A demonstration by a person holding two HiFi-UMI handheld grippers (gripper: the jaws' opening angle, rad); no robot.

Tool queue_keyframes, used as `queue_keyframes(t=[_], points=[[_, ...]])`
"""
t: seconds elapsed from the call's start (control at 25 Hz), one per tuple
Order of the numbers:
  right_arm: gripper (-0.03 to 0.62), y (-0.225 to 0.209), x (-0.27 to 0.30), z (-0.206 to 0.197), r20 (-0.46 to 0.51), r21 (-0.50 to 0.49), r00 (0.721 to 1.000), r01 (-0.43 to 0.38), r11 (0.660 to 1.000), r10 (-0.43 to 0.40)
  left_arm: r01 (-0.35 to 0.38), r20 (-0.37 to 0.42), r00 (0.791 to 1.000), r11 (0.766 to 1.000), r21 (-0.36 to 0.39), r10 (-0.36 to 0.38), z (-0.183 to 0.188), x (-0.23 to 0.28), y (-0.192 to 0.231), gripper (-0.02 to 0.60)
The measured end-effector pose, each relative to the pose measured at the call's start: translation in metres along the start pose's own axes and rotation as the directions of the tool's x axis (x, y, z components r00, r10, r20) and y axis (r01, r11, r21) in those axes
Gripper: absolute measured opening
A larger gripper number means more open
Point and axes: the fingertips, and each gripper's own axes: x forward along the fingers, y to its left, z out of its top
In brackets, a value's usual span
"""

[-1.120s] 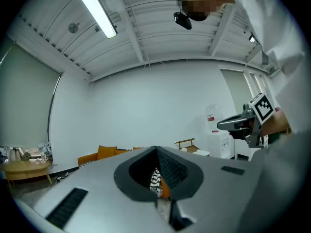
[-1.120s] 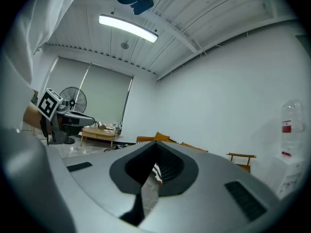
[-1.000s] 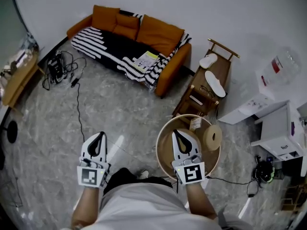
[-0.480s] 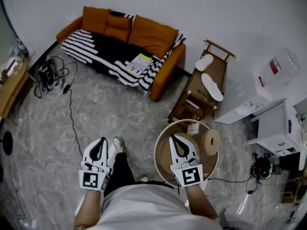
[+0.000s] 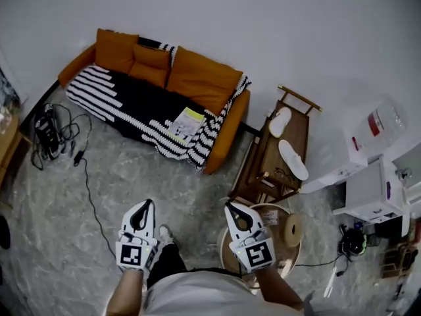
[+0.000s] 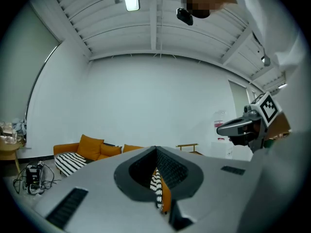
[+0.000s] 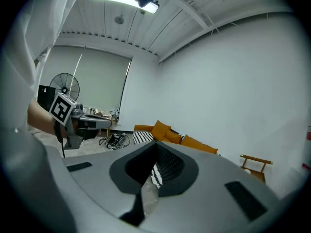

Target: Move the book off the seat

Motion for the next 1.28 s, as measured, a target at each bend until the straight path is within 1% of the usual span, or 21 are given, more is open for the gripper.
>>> queue_keyframes(t=[0.08,0.16,0.24,0.4,0.48,0.6,0.68,0.72,0.76,0.84,0.96,1.08,1.2,1.28], points=[[0.02,0.002,0.035,0.015,-0.001,-0.01,1.0,-0.02,1.0,0.02,0.0,-0.018,1.0,1.0,-0.018,0.0,0.004,0.021,0.032,0.017],[0.02,0.004,0.066,0.024,-0.009,-0.02,0.999,-0.034,0.999,0.034,0.004,-0.049,0.999,0.998,-0.055,-0.007,0.003,0.042,0.059,0.017],[0.02,0.004,0.087,0.028,-0.014,-0.013,0.999,-0.036,0.999,0.036,0.018,-0.071,0.997,0.997,-0.079,-0.023,-0.001,0.061,0.074,0.017],[0.021,-0.003,0.101,0.025,-0.033,0.019,0.999,-0.009,1.0,0.01,0.073,-0.091,0.992,0.992,-0.1,-0.082,-0.007,0.085,0.07,0.017],[0.021,-0.005,0.105,0.018,-0.055,0.046,0.998,-0.008,0.999,0.011,0.095,-0.104,0.989,0.99,-0.106,-0.106,-0.013,0.095,0.066,0.017],[0.021,-0.017,0.113,0.006,-0.09,0.062,0.996,-0.024,0.998,0.03,0.109,-0.09,0.989,0.988,-0.111,-0.119,-0.013,0.116,0.063,0.017],[0.02,-0.029,0.122,-0.001,-0.096,0.08,0.995,-0.028,0.996,0.036,0.115,-0.092,0.988,0.989,-0.094,-0.124,-0.009,0.13,0.061,0.017],[0.02,-0.037,0.127,-0.004,-0.092,0.089,0.995,-0.031,0.995,0.04,0.119,-0.073,0.99,0.99,-0.082,-0.125,-0.005,0.138,0.062,0.017],[0.02,-0.044,0.133,-0.006,-0.086,0.096,0.995,-0.038,0.995,0.047,0.116,-0.047,0.992,0.991,-0.072,-0.12,0.002,0.147,0.063,0.017],[0.02,-0.059,0.148,-0.009,-0.074,0.108,0.995,-0.061,0.992,0.069,0.088,-0.013,0.996,0.995,-0.053,-0.089,0.013,0.162,0.069,0.017],[0.02,-0.083,0.176,-0.013,-0.064,0.126,0.991,-0.106,0.986,0.115,0.026,-0.011,1.0,0.999,-0.028,-0.026,0.033,0.184,0.074,0.017],[0.021,-0.108,0.203,-0.018,-0.049,0.155,0.987,-0.143,0.977,0.152,0.01,0.004,1.0,1.0,0.027,-0.01,0.053,0.206,0.07,0.017],[0.021,-0.125,0.228,-0.03,-0.051,0.182,0.98,-0.18,0.967,0.192,-0.038,0.007,0.999,0.999,0.029,0.038,0.057,0.224,0.075,0.017],[0.02,-0.134,0.245,-0.042,-0.066,0.185,0.976,-0.194,0.963,0.209,-0.049,-0.013,0.999,0.998,0.029,0.05,0.048,0.236,0.079,0.017]])
